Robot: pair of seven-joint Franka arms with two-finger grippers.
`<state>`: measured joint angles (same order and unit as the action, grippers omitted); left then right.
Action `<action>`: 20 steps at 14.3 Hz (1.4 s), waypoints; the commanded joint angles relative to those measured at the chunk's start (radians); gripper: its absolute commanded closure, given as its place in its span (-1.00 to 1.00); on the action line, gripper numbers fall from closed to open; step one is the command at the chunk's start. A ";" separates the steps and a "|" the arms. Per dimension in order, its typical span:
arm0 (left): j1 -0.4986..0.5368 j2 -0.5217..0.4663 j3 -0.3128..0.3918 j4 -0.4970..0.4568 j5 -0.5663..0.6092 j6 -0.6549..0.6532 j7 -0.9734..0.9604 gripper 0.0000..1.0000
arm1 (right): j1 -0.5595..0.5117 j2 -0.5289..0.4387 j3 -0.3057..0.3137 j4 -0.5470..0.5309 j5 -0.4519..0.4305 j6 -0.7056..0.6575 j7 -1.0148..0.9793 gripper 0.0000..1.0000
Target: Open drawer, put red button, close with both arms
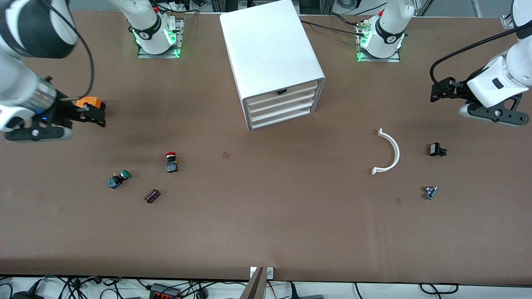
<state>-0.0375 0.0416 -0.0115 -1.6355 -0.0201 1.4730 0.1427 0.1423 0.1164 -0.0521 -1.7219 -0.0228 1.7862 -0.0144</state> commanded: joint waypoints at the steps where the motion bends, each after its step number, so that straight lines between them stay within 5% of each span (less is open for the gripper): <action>1: -0.030 0.030 -0.002 0.037 -0.001 -0.075 0.018 -1.00 | 0.048 0.072 -0.002 0.001 0.012 0.047 -0.003 -1.00; 4: -0.073 0.084 -0.002 0.033 -0.149 -0.206 0.020 -1.00 | 0.121 0.126 -0.002 0.001 0.011 0.111 -0.002 -1.00; 8: -0.055 0.167 -0.001 -0.018 -0.468 -0.206 0.011 -1.00 | 0.149 0.253 -0.003 0.001 0.009 0.209 0.011 -1.00; 15: -0.067 0.196 -0.134 -0.352 -0.837 0.355 0.214 -1.00 | 0.148 0.403 -0.005 0.007 0.003 0.344 0.016 -1.00; 20: -0.070 0.310 -0.205 -0.475 -1.242 0.431 0.593 -1.00 | 0.148 0.433 -0.005 0.007 0.007 0.366 0.017 -1.00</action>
<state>-0.1164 0.3228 -0.1936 -2.0745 -1.1568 1.8884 0.5936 0.2897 0.5354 -0.0568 -1.7270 -0.0224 2.1466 -0.0061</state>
